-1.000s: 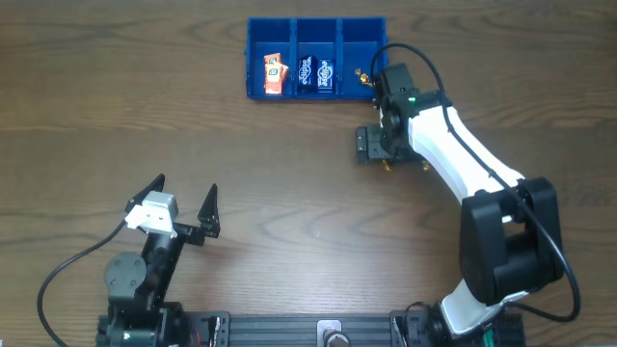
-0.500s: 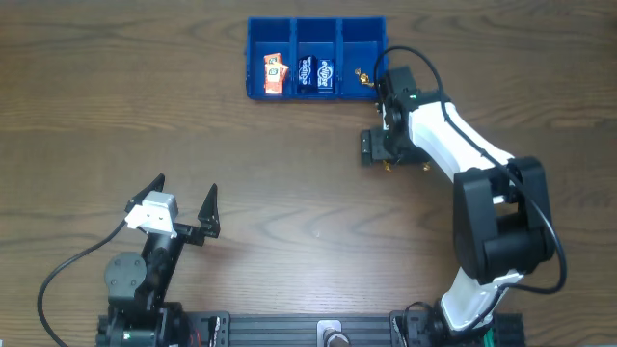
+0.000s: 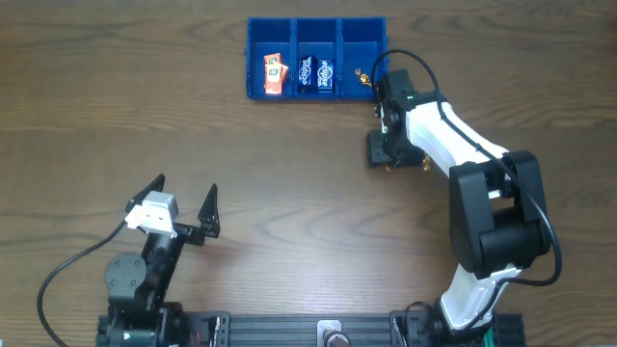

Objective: Sort Candies Into Trays

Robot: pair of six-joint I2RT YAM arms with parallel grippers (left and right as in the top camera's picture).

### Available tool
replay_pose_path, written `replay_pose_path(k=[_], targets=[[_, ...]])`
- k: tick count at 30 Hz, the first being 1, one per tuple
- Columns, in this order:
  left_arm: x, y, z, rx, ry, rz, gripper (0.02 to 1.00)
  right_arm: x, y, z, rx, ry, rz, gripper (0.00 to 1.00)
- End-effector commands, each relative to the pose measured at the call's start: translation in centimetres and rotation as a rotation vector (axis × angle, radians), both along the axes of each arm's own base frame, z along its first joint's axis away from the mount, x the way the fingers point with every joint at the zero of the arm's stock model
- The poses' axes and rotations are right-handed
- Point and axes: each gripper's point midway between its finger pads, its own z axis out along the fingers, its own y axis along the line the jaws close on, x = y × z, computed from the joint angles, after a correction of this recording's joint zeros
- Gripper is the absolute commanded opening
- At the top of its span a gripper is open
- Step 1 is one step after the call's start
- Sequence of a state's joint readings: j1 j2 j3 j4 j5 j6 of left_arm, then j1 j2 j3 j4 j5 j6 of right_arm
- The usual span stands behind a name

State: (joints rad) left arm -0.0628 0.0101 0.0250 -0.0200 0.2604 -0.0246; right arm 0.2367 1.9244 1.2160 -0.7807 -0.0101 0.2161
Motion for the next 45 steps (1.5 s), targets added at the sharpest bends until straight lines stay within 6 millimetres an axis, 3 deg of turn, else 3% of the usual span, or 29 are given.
replay_pose_path(k=[1,14,22,28,31,33,38,41,45], targets=[[-0.1,-0.3,-1.6,0.015,0.042,-0.019,0.998,-0.3,-0.1,-0.6,0.001,0.010,0.002,0.586],[-0.1,-0.3,-1.6,0.015,0.042,-0.019,0.998,-0.3,-0.1,-0.7,0.000,0.011,0.002,0.351],[-0.1,-0.3,-1.6,0.015,0.042,-0.019,0.998,-0.3,-0.1,-0.7,0.001,0.008,0.001,0.080],[-0.1,-0.3,-1.6,0.015,0.042,-0.019,0.998,0.2,0.6,0.3,0.043,-0.017,0.001,0.038],[-0.1,-0.3,-1.6,0.015,0.042,-0.019,0.998,1.7,1.3,4.0,0.080,-0.141,0.009,0.036],[-0.1,-0.3,-1.6,0.015,0.042,-0.018,0.998,3.5,2.4,10.3,0.134,-0.318,0.006,0.036],[-0.1,-0.3,-1.6,0.015,0.042,-0.019,0.996,6.5,3.1,20.4,0.172,-0.526,0.013,0.036],[-0.1,-0.3,-1.6,0.015,0.042,-0.019,0.998,9.2,3.0,24.4,0.148,-0.612,-0.004,0.036],[-0.1,-0.3,-1.6,0.015,0.042,-0.019,0.998,12.6,3.5,25.7,0.131,-0.648,-0.010,0.034]])
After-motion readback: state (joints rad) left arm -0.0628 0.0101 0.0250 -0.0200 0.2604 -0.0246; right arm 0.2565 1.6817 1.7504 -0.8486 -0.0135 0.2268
